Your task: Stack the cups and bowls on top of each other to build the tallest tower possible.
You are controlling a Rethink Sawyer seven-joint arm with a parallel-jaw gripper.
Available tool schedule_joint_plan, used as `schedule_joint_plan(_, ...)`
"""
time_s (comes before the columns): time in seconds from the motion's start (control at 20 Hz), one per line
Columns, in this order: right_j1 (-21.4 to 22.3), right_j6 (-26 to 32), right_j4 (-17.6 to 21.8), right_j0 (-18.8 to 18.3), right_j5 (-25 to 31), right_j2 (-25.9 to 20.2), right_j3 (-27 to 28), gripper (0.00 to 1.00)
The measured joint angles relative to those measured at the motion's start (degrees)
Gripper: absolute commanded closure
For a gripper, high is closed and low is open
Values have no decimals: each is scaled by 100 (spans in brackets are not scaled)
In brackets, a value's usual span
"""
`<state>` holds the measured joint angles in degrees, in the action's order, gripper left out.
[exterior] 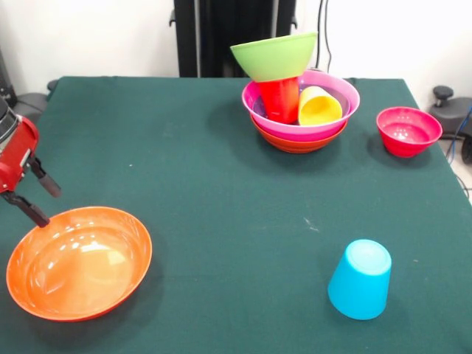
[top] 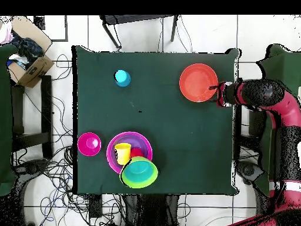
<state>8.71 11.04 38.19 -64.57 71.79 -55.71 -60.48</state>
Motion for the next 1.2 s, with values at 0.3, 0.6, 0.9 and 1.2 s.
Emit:
schedule_joint_plan(0.3, -25, 1, 0, -88, 0, 0, 0, 0)
schedule_joint_plan(0.6, -134, 96, 1, -169, -1, 1, 0, 0)
schedule_joint_plan(0.9, -231, 453, 1, -227, -1, -6, -16, 0)
schedule_joint_plan(1.2, -241, 835, 0, -293, 0, -27, -102, 0)
